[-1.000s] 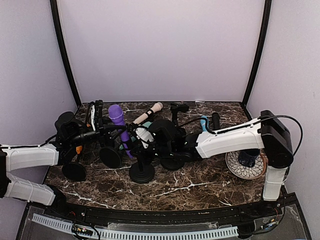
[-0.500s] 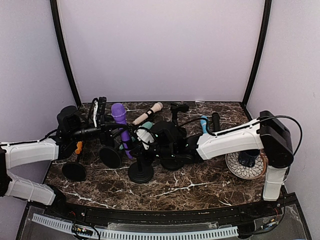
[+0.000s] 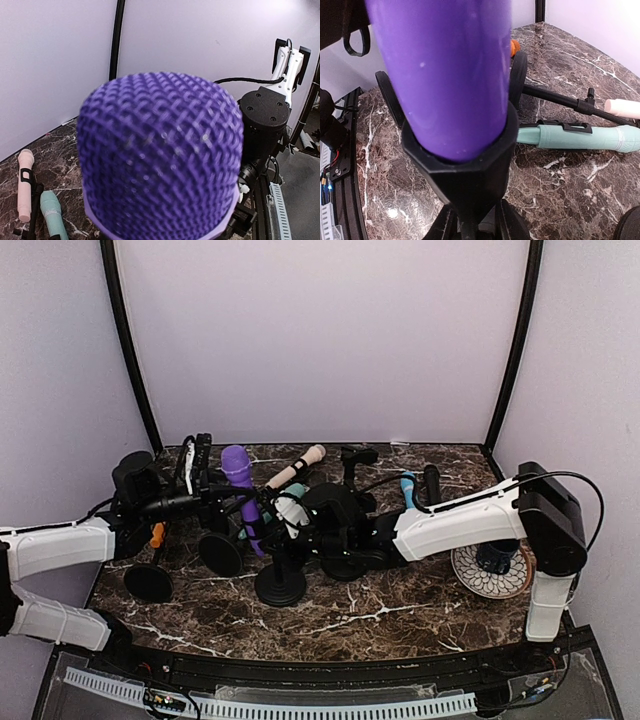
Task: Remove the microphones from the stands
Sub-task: Remove the microphone from the microphone stand.
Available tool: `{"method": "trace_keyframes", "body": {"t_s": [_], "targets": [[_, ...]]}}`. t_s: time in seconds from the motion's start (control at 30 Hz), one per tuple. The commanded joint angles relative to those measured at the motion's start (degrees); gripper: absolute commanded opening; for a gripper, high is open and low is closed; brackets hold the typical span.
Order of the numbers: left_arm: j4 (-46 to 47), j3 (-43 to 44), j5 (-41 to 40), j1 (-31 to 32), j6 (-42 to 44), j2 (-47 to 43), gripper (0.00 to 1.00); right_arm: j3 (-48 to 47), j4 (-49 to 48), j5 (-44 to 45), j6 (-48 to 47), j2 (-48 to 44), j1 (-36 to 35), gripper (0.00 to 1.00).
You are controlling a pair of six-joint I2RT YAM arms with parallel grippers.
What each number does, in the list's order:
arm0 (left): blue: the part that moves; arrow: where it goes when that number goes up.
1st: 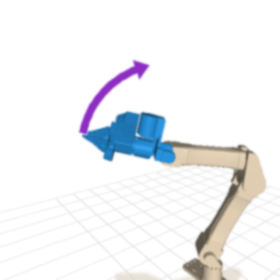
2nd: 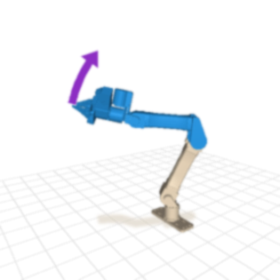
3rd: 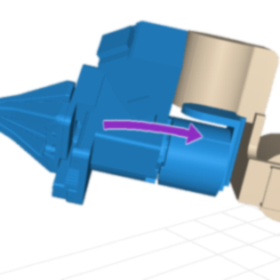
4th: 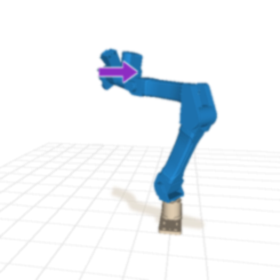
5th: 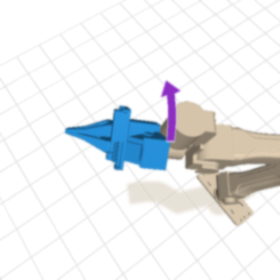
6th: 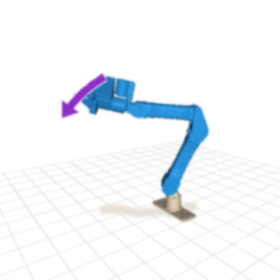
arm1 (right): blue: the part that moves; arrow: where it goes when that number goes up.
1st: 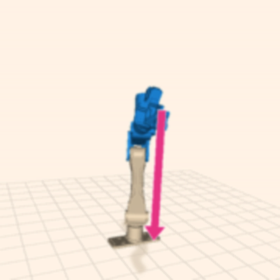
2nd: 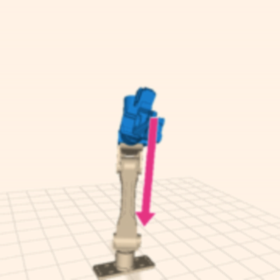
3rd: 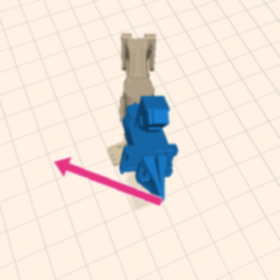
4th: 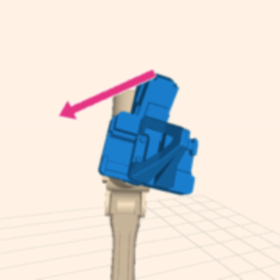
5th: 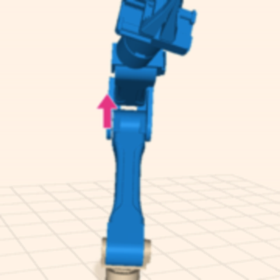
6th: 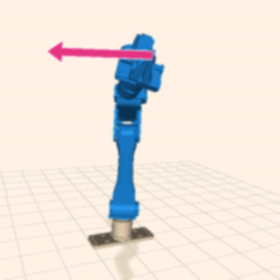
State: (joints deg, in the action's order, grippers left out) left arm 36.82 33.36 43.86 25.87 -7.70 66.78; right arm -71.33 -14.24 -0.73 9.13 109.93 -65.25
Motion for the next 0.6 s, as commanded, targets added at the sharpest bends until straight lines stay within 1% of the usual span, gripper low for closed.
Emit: {"method": "trace_keyframes", "body": {"t_s": [0.0, 0.1, 0.27, 0.37, 0.4, 0.57], "targets": [[10.14, -4.03, -4.72, -1.07, -1.43, -6.53, 0.0, 1.8, 11.1, 4.57, 5.07, 2.76, 1.77, 0.0], [12.44, -7.17, -7.23, -1.64, -2.58, -8.96, 0.0, 1.5, 11.68, 4.62, 6.05, 3.0, 1.8, 0.0], [12.95, -9.63, -7.55, -2.37, -3.77, -10.58, 0.0, 1.76, 11.84, 4.28, 5.67, 3.14, 1.8, 0.0], [11.15, -7.51, -6.62, -2.51, -3.58, -9.91, 0.0, 1.63, 12.35, 4.26, 4.29, 3.36, 1.8, 0.0], [9.06, -6.51, -6.6, -2.54, -3.23, -9.17, 0.0, 1.56, 12.66, 4.25, 3.62, 3.36, 1.8, 0.0], [2.0, 1.98, -5.26, -2.58, -1.82, -6.04, 0.0, 1.37, 13.55, 4.99, 1.58, 3.49, 1.84, 0.0]]}}
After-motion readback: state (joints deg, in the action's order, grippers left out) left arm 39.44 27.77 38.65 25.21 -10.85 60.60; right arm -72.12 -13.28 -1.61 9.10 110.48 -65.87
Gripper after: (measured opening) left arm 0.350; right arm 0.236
